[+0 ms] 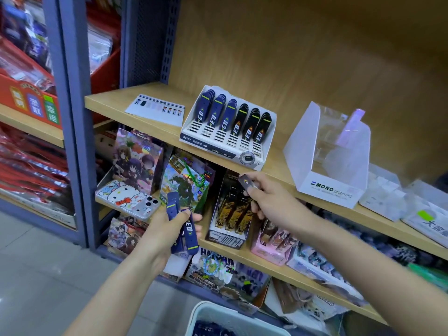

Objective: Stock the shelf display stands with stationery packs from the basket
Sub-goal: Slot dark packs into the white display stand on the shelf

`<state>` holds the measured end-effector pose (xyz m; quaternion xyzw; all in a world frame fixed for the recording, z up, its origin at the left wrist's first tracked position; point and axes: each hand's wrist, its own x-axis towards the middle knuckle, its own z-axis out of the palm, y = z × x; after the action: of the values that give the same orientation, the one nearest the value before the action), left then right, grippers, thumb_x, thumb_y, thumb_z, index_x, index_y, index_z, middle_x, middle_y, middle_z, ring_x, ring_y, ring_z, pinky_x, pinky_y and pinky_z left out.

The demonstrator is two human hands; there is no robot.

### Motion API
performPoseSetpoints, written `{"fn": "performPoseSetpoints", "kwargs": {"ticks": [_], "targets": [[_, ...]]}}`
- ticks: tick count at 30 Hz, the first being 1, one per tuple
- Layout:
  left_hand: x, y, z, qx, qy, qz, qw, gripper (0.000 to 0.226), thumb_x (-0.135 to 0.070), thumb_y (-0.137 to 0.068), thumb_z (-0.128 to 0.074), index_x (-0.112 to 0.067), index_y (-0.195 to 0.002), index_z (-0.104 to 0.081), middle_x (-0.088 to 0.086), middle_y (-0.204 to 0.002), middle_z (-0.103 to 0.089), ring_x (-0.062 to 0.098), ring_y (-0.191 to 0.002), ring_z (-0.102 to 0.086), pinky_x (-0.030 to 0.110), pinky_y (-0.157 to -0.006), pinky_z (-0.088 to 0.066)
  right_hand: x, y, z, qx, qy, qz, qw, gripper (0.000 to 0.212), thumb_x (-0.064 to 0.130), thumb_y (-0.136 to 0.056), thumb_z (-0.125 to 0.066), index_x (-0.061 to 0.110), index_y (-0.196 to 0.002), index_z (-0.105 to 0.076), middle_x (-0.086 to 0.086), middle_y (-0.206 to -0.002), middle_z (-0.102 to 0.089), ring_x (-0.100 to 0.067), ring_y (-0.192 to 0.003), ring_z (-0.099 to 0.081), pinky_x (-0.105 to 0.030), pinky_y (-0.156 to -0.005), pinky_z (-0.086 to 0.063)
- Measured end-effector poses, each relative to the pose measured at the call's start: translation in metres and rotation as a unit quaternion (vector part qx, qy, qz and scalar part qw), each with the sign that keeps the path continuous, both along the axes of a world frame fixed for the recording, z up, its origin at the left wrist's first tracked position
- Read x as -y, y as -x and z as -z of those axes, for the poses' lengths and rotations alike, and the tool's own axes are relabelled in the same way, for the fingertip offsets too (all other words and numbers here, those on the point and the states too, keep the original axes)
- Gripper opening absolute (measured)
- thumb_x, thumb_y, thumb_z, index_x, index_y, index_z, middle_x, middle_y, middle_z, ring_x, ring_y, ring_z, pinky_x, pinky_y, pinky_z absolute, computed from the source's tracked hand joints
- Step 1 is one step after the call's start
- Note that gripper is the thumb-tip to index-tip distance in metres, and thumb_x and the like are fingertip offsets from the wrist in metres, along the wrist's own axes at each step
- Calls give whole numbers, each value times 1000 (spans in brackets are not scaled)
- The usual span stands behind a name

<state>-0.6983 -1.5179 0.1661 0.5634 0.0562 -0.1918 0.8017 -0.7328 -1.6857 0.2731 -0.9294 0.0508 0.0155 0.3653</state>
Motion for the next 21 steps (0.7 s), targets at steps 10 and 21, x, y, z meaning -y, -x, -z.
{"fn": "performPoseSetpoints", "kwargs": {"ticks": [10,21], "targets": [[4,5,0,-14,11,-6,1000,21,-18,-98,-51,-2,-102,-65,10,-85,-74,13,-57,-69,26,-47,-55,42,-45,-63,273,120,60,952,4,17,-87,-66,15,-90,-68,4,-84,-66,-3,-65,-54,-18,-64,-43],[6,6,-3,-21,35,-37,998,7,-16,-95,-55,-11,-97,-60,11,-66,-65,16,-48,-67,24,-39,-49,47,-90,-63,226,263,26,938,17,11,-99,-42,4,-107,-55,-11,-91,-55,-24,-84,-49,-28,-67,-32]]}}
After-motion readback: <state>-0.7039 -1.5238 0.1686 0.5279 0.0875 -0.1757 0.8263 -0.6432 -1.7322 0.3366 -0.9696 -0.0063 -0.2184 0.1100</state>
